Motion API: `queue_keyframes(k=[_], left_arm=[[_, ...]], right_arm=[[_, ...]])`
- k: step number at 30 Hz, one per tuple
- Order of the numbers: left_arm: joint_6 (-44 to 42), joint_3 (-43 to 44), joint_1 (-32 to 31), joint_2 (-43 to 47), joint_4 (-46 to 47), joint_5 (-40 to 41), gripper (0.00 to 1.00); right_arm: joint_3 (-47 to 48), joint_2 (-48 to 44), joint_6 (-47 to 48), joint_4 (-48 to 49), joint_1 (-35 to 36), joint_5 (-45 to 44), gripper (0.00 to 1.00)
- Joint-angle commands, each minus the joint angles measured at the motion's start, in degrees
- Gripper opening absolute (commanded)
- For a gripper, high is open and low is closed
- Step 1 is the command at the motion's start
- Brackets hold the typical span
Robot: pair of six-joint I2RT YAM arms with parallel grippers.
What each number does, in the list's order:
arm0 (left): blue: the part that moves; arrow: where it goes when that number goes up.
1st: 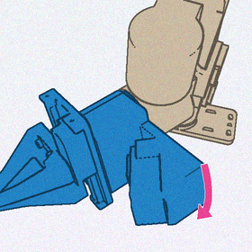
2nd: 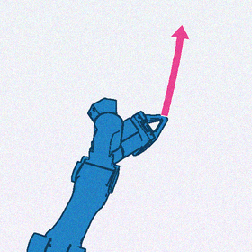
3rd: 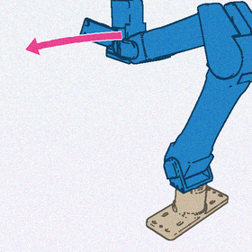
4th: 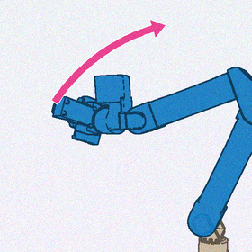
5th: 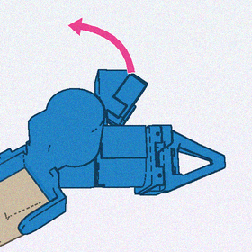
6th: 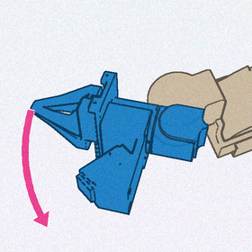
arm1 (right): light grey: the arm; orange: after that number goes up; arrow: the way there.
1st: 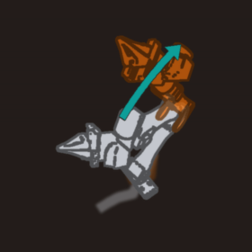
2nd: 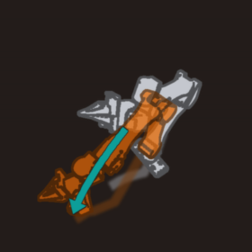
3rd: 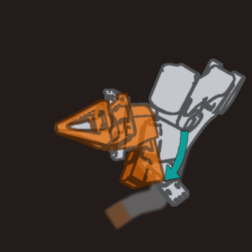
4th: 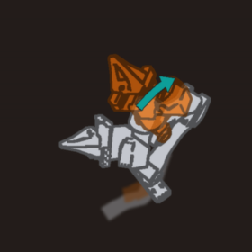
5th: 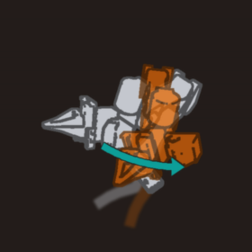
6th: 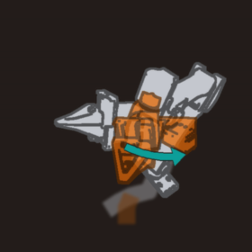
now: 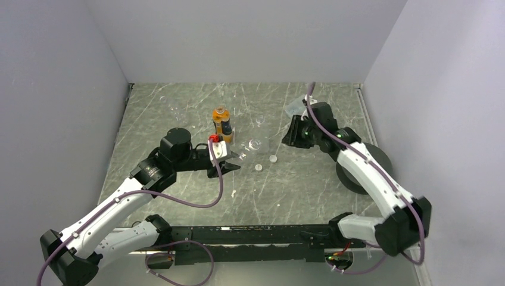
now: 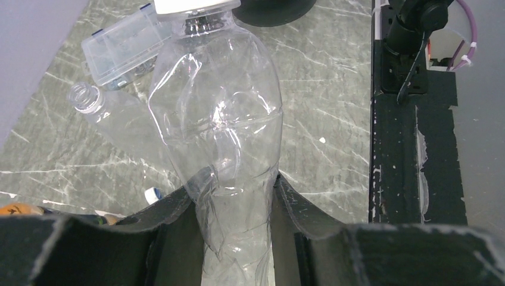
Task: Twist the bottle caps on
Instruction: Screw the bottle cap onto the plastic bottle.
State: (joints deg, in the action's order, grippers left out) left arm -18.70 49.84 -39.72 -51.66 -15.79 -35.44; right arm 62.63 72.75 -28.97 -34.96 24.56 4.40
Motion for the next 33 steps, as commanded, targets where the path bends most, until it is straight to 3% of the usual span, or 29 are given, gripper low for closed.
queue_keyframes(k=[1, 6, 9, 26, 33], left_arm=[[-2.5, 1.0, 0.1, -0.5, 1.2, 0.5, 0.32], [-5.0, 2.0, 0.1, -1.8, -1.6, 0.4, 0.22], [-4.9, 1.4, 0.1, -1.3, -1.0, 2.0, 0.2], [-5.5, -0.7, 0.1, -2.3, -0.2, 4.7, 0.0], [-5.5, -0.8, 0.1, -2.5, 0.8, 3.7, 0.0]], right_arm=[[2.0, -6.9, -0.8, -1.3, 0.1, 15.2, 0.26], [6.5, -10.2, -2.0, 0.1, 0.4, 26.6, 0.27], [8.7, -10.4, -2.7, 1.0, 1.3, 29.1, 0.28], [17.9, -4.3, -2.0, -2.6, 9.6, 25.2, 0.29], [18.8, -2.6, -1.1, -4.2, 11.8, 23.4, 0.29]])
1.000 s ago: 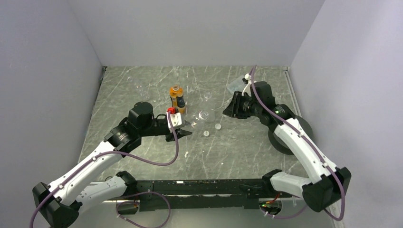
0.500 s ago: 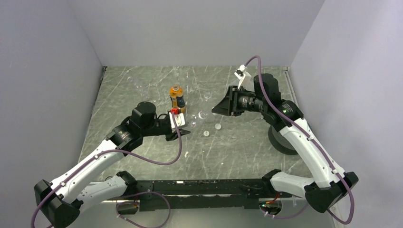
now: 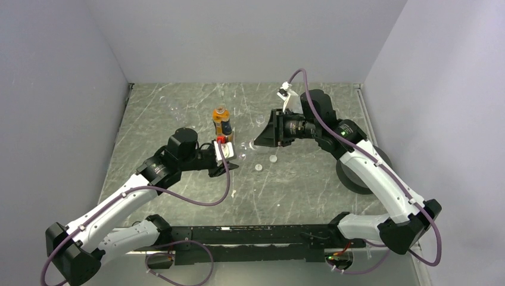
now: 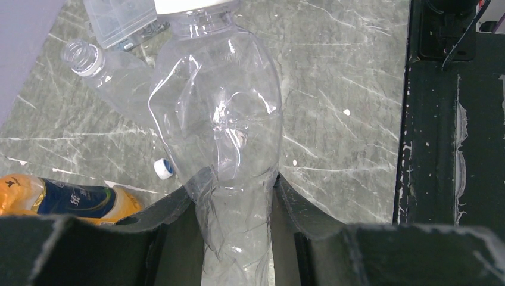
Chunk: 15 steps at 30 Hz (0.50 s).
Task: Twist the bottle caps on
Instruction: Screw the bottle cap onto the plastic bottle.
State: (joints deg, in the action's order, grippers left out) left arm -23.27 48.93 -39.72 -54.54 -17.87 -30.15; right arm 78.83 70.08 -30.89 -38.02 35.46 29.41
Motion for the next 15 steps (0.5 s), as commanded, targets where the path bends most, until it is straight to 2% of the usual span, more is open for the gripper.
queue_keyframes(k=[1, 8, 12, 15], left_arm=[[-1.1, 0.2, 0.1, 0.3, 2.7, -1.8, 0.0], [-3.0, 1.1, -0.2, 1.2, 1.2, -4.9, 0.0], [-5.9, 2.5, -0.8, 1.8, -2.3, -4.5, 0.0], [-5.8, 2.2, -1.0, 2.8, -1.5, -4.4, 0.0]], right_arm=[[2.4, 0.1, 0.8, -1.1, 1.0, -1.6, 0.29], [2.9, 1.5, 2.2, -4.4, 1.3, -0.2, 0.29], [3.1, 1.9, 2.9, -5.9, 1.4, 2.3, 0.29], [2.5, 2.1, 2.8, -6.1, 1.6, 3.9, 0.29]])
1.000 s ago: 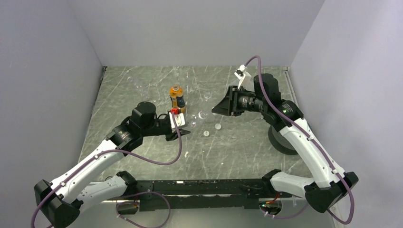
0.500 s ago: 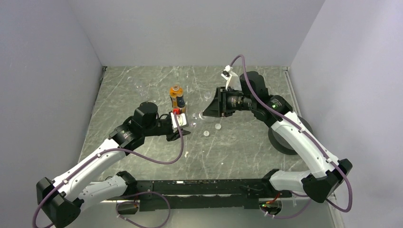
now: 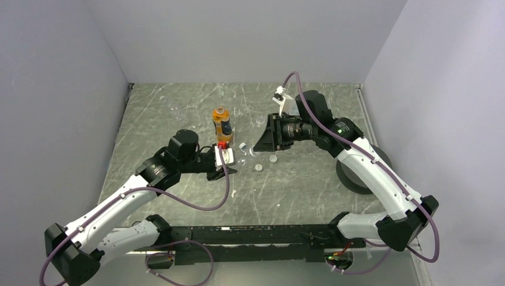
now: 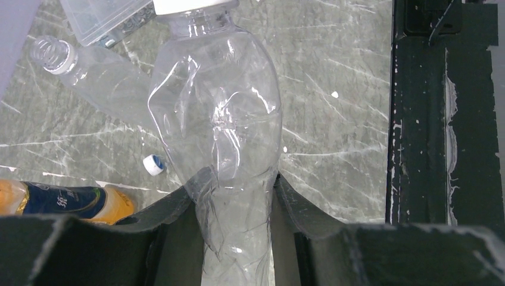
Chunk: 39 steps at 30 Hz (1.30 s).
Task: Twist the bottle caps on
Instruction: Screw the bottle cap onto the plastic bottle.
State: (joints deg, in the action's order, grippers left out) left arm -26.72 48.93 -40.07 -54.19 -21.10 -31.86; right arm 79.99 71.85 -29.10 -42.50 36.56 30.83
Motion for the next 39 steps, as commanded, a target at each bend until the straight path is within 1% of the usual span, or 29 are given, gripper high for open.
queue_keyframes(k=[1, 13, 18, 25, 31, 35, 39], left_arm=[[-2.2, 1.9, -0.8, 2.7, 2.2, -2.6, 0.0], [-0.2, -0.5, -1.5, 3.0, 9.3, 0.1, 0.0], [-2.8, 0.9, -2.1, 2.2, 8.3, 0.9, 0.0], [-4.2, 1.3, -2.7, 1.6, 9.8, 2.7, 0.0], [-4.6, 2.3, -2.9, -0.2, 14.2, 6.1, 0.0], [-3.0, 1.4, -3.0, -0.9, 20.1, 9.9, 0.0], [-0.2, -0.8, -3.1, -1.1, 27.2, 11.8, 0.0]], right_arm=[[1.2, 0.4, 0.9, -1.7, 0.6, 2.6, 0.29], [2.1, 2.4, -0.2, -3.9, 3.1, 2.1, 0.29], [4.2, 4.4, 0.9, -7.8, 3.1, 3.0, 0.29], [6.4, 6.3, 0.4, -11.6, 3.1, 4.2, 0.29], [8.0, 8.4, -3.9, -12.1, 3.1, 3.2, 0.29], [9.3, 9.5, -7.6, -12.1, 3.1, 0.4, 0.29], [9.8, 10.1, -11.4, -10.6, 3.1, -0.9, 0.28]])
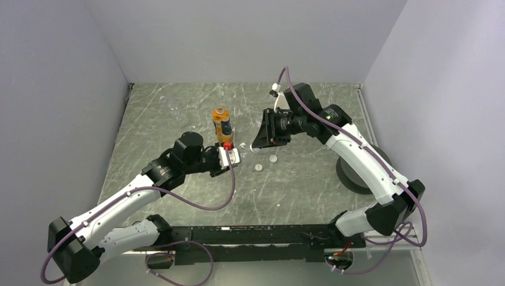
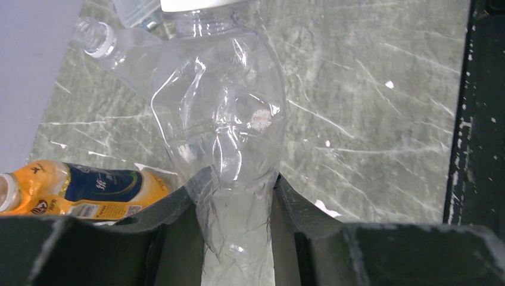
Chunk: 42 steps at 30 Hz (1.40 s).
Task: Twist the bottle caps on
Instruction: Screw the bottle cap onto the plastic bottle.
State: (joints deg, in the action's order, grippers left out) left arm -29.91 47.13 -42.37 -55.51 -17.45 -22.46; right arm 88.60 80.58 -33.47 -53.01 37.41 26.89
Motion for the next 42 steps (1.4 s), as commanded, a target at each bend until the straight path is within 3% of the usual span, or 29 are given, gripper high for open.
queue_keyframes(k=[1, 6, 24, 39, 42], left_arm=[[3.7, 0.6, -0.9, 0.0, 25.1, 2.8, 0.0], [6.3, -2.2, -2.2, -1.0, 33.8, 5.1, 0.0], [9.1, -8.7, -7.0, -6.2, 46.9, 14.0, 0.0], [13.1, -14.6, -8.0, -8.5, 51.5, 13.5, 0.0], [13.5, -15.4, -8.0, -8.6, 51.2, 13.1, 0.0]], right_arm=[[1.2, 1.6, -8.0, 0.5, 2.2, 2.9, 0.28], [1.5, 2.7, -12.4, 3.0, 2.2, 3.8, 0.28], [9.7, 8.9, -16.4, -7.9, 2.9, -4.0, 0.28], [18.2, 12.1, -14.5, -15.7, 2.8, -8.2, 0.46], [20.4, 12.5, -13.7, -17.2, 2.8, -9.6, 0.53]])
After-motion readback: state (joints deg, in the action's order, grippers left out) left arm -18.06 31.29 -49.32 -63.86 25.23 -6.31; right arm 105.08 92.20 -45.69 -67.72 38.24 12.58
